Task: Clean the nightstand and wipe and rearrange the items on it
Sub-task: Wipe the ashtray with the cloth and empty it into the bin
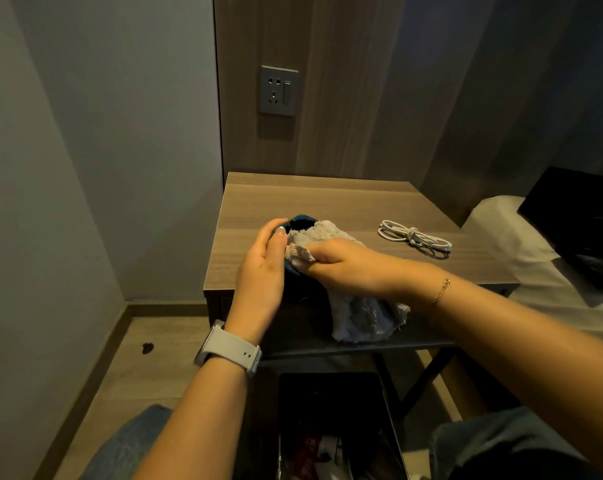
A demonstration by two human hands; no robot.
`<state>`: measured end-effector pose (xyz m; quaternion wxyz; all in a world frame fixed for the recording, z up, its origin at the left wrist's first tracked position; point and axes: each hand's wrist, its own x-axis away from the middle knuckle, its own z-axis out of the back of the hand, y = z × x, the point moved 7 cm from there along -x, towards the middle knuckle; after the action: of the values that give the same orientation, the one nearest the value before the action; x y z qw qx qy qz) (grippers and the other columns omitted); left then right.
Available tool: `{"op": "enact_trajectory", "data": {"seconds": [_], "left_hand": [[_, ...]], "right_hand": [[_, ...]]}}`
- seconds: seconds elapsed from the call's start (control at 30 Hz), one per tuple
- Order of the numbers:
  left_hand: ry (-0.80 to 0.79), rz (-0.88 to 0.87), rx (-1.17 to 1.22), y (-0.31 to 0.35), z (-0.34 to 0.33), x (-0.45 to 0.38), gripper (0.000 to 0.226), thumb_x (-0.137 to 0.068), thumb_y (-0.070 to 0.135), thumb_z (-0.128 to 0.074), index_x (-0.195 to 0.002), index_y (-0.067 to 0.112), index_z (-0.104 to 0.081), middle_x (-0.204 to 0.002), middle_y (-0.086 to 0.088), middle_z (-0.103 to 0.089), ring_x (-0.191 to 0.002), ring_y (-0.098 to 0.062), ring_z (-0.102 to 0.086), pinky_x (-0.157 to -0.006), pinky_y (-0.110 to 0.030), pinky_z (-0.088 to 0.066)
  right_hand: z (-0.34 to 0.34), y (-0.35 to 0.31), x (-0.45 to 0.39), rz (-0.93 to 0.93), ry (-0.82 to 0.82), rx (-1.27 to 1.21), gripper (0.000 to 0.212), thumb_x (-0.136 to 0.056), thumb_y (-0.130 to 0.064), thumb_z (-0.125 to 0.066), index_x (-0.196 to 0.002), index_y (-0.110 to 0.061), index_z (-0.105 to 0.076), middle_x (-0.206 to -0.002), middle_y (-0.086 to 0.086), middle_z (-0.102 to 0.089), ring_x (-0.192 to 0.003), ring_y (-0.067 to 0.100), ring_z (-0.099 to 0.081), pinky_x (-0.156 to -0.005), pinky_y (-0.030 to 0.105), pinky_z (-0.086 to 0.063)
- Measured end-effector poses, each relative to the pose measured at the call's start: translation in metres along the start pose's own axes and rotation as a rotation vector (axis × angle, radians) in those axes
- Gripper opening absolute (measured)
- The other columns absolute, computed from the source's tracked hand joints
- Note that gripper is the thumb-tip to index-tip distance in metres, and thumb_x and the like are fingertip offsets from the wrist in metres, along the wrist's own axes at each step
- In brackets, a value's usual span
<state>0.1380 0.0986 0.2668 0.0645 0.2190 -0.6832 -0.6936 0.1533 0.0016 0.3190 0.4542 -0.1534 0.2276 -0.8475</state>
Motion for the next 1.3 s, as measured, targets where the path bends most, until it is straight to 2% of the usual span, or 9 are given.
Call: {"op": "enact_trajectory", "data": {"seconds": [0.13, 0.2, 0.3, 0.4, 0.53, 0.7, 0.9, 1.13, 1.3], "left_hand": [[-0.004, -0.012, -0.035, 0.003, 0.0, 0.003, 0.03, -0.099, 0.041, -0.035, -0.12, 0.039, -0.055, -0.115, 0.009, -0.063, -0.108, -0.01, -0.059, -0.089, -0.033, -0.05], [-0.005, -0.005, -0.049, 0.006, 0.0, 0.003, 0.026, -0.1, 0.039, -0.035, -0.115, 0.042, -0.056, -0.114, 0.014, -0.061, -0.108, -0.005, -0.056, -0.087, -0.026, -0.046], [-0.016, 0.002, -0.062, 0.006, -0.002, 0.002, 0.023, -0.099, 0.039, -0.036, -0.108, 0.046, -0.057, -0.107, 0.017, -0.062, -0.104, -0.003, -0.057, -0.082, -0.023, -0.045], [-0.02, -0.01, -0.029, 0.006, -0.006, 0.004, 0.026, -0.099, 0.036, -0.038, -0.117, 0.036, -0.057, -0.109, 0.01, -0.064, -0.103, -0.008, -0.06, -0.08, -0.023, -0.048], [0.02, 0.029, -0.007, 0.007, -0.002, 0.01, 0.03, -0.101, 0.033, -0.034, -0.123, 0.029, -0.055, -0.105, 0.017, -0.061, -0.096, 0.003, -0.058, -0.066, -0.006, -0.044], [-0.004, -0.019, -0.072, 0.009, -0.006, 0.012, 0.031, -0.101, 0.037, -0.035, -0.125, 0.033, -0.054, -0.113, 0.013, -0.061, -0.105, -0.002, -0.056, -0.077, -0.018, -0.044], [0.048, -0.021, -0.066, 0.008, -0.005, 0.016, 0.032, -0.1, 0.038, -0.037, -0.127, 0.033, -0.054, -0.113, 0.012, -0.063, -0.105, -0.006, -0.058, -0.083, -0.025, -0.048], [0.077, -0.002, -0.107, 0.009, -0.004, 0.017, 0.034, -0.1, 0.04, -0.035, -0.13, 0.036, -0.05, -0.104, 0.017, -0.06, -0.097, -0.001, -0.056, -0.077, -0.024, -0.047], [0.116, -0.024, -0.154, 0.014, -0.004, 0.022, 0.035, -0.1, 0.04, -0.035, -0.132, 0.033, -0.049, -0.105, 0.014, -0.06, -0.093, -0.001, -0.056, -0.08, -0.027, -0.049]], "right_hand": [[0.02, 0.009, 0.013, -0.05, 0.005, -0.12, 0.024, -0.1, -0.012, -0.043, -0.105, 0.004, -0.059, -0.103, 0.019, -0.06, -0.09, 0.013, -0.057, -0.088, 0.034, -0.048], [0.034, 0.012, 0.018, -0.023, 0.127, -0.126, 0.02, -0.099, -0.009, -0.041, -0.103, -0.006, -0.061, -0.099, 0.009, -0.061, -0.089, 0.013, -0.056, -0.083, 0.038, -0.046], [0.024, 0.012, 0.013, -0.035, 0.162, 0.094, 0.022, -0.099, -0.013, -0.041, -0.108, -0.015, -0.061, -0.102, -0.003, -0.062, -0.091, 0.01, -0.055, -0.079, 0.026, -0.043], [-0.002, 0.015, -0.002, -0.047, 0.104, 0.344, 0.028, -0.098, -0.016, -0.039, -0.119, -0.011, -0.057, -0.118, 0.008, -0.063, -0.105, 0.024, -0.057, -0.093, 0.037, -0.044], [0.006, 0.01, 0.012, -0.106, -0.114, 0.266, 0.024, -0.099, -0.017, -0.041, -0.085, -0.009, -0.058, -0.078, 0.003, -0.054, -0.073, 0.015, -0.047, -0.065, 0.023, -0.037], [0.033, -0.002, 0.02, -0.13, -0.06, 0.131, 0.025, -0.101, -0.023, -0.04, -0.084, -0.015, -0.058, -0.081, 0.0, -0.053, -0.074, 0.012, -0.048, -0.066, 0.021, -0.039], [0.002, 0.005, 0.005, -0.071, 0.027, 0.718, 0.024, -0.093, -0.018, -0.043, -0.101, -0.006, -0.062, -0.102, 0.014, -0.064, -0.094, 0.032, -0.059, -0.077, 0.038, -0.047], [0.02, -0.004, 0.006, 0.096, 0.164, 0.909, 0.025, -0.091, -0.027, -0.041, -0.102, -0.019, -0.062, -0.103, -0.006, -0.067, -0.105, 0.017, -0.058, -0.1, 0.03, -0.027], [0.004, -0.004, 0.0, 0.032, 0.136, 0.977, 0.024, -0.091, -0.023, -0.041, -0.103, -0.019, -0.061, -0.108, -0.004, -0.067, -0.11, 0.02, -0.056, -0.097, 0.036, -0.029]]}}
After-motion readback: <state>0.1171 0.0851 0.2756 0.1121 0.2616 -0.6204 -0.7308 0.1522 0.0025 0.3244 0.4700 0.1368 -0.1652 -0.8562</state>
